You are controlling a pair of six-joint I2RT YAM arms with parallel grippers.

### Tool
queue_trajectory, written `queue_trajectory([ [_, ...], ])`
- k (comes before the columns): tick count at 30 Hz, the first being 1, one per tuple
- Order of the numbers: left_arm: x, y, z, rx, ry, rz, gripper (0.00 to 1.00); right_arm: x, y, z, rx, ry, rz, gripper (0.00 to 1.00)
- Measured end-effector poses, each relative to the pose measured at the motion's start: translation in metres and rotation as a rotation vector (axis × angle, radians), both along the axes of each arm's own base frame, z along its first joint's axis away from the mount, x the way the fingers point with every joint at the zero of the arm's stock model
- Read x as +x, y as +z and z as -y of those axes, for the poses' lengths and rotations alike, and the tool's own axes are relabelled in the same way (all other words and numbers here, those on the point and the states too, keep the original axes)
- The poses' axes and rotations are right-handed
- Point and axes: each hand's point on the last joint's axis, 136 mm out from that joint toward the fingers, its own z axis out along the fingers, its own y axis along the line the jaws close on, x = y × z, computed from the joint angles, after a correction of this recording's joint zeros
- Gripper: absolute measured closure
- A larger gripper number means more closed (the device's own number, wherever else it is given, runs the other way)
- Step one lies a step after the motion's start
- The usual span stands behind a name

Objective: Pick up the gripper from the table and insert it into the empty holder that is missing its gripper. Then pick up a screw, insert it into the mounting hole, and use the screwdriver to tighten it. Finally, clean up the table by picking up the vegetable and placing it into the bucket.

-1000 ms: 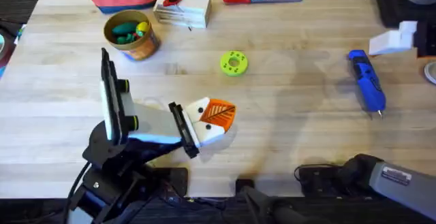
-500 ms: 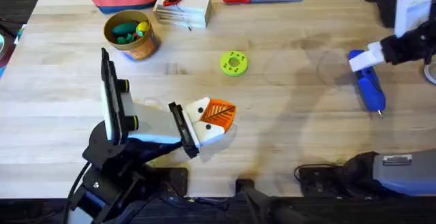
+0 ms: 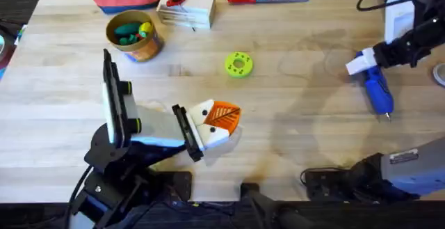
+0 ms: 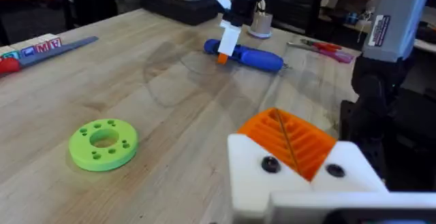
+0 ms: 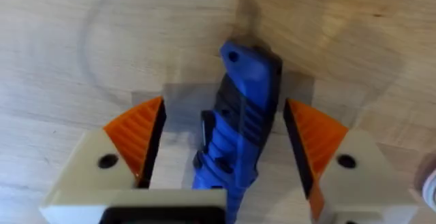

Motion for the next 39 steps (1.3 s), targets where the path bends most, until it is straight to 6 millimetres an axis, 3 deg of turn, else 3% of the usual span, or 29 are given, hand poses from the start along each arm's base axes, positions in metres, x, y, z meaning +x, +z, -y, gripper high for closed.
queue_trajectory([
  [5,0.000,0.000,0.000,0.000,0.000,0.000,0.992,-0.001,-0.006,-0.001,0.008,0.000,-0.017,0.022],
  [7,0.000,0.000,0.000,0.000,0.000,0.000,0.992,-0.001,-0.007,0.000,0.008,0.001,-0.017,0.077],
  [13,0.000,0.000,0.000,0.000,0.000,0.000,0.992,0.000,-0.011,-0.001,0.016,0.008,-0.019,0.582],
  [16,0.000,0.000,0.000,0.000,0.000,0.000,0.992,0.002,-0.011,0.000,0.008,0.019,-0.013,0.921],
  [17,0.000,0.000,0.000,0.000,0.000,0.000,0.992,0.001,-0.011,0.000,0.012,0.012,-0.016,0.974],
  [26,0.000,0.000,0.000,0.000,0.000,0.000,0.992,-0.013,-0.009,-0.007,0.049,-0.006,-0.075,0.987],
  [29,0.000,0.000,0.000,0.000,0.000,0.000,0.992,-0.009,0.002,-0.006,0.048,-0.030,-0.061,0.989],
  [33,0.000,0.000,0.000,0.000,0.000,0.000,0.992,0.008,0.042,-0.006,0.038,-0.042,0.070,0.992],
  [39,0.000,0.000,0.000,0.000,0.000,0.000,0.992,0.017,0.131,-0.014,-0.004,-0.056,0.346,0.993],
])
